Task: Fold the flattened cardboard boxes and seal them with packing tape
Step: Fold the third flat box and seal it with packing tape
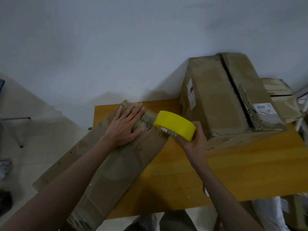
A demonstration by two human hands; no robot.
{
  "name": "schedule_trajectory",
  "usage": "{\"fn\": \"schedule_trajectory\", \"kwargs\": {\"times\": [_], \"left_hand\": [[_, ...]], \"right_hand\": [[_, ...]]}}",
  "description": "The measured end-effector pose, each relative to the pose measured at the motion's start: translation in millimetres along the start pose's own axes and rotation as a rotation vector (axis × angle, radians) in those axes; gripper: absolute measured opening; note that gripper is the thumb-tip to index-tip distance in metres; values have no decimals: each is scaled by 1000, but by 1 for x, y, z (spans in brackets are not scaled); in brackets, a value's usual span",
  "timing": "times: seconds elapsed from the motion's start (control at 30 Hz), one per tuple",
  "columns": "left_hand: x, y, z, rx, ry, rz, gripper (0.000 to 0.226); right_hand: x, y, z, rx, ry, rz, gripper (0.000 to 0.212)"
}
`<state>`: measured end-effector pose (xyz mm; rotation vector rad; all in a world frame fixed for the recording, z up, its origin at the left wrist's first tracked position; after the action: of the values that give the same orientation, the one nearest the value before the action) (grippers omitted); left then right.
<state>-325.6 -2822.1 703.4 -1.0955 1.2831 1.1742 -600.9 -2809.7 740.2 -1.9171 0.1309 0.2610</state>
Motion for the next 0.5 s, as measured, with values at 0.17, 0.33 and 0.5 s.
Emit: {"fn": "schedule_trajectory", "kwargs": {"times": [0.17, 0.33, 0.5], "left_hand": [[-2, -2, 1, -7, -15, -6, 73], [-3, 3, 1, 26, -48, -21, 70], [-7, 18, 2, 15, -53, -30, 79]], "right_hand": [[-43, 12, 19, 18, 56, 186, 38], [-38, 26, 38, 80, 51, 250, 47], [-42, 27, 41, 101, 59, 281, 52]]}}
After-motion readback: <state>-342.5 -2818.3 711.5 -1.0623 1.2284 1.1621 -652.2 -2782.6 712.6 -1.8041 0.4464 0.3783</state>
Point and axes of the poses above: each hand's wrist, its own z-axis away from the middle knuckle, its own x-axis out of the palm, y = z × x, the point moved 6 cm from there along -z, towards the middle knuckle, and after that the axes turned 10 degrees about -x, right-handed, at the moved point
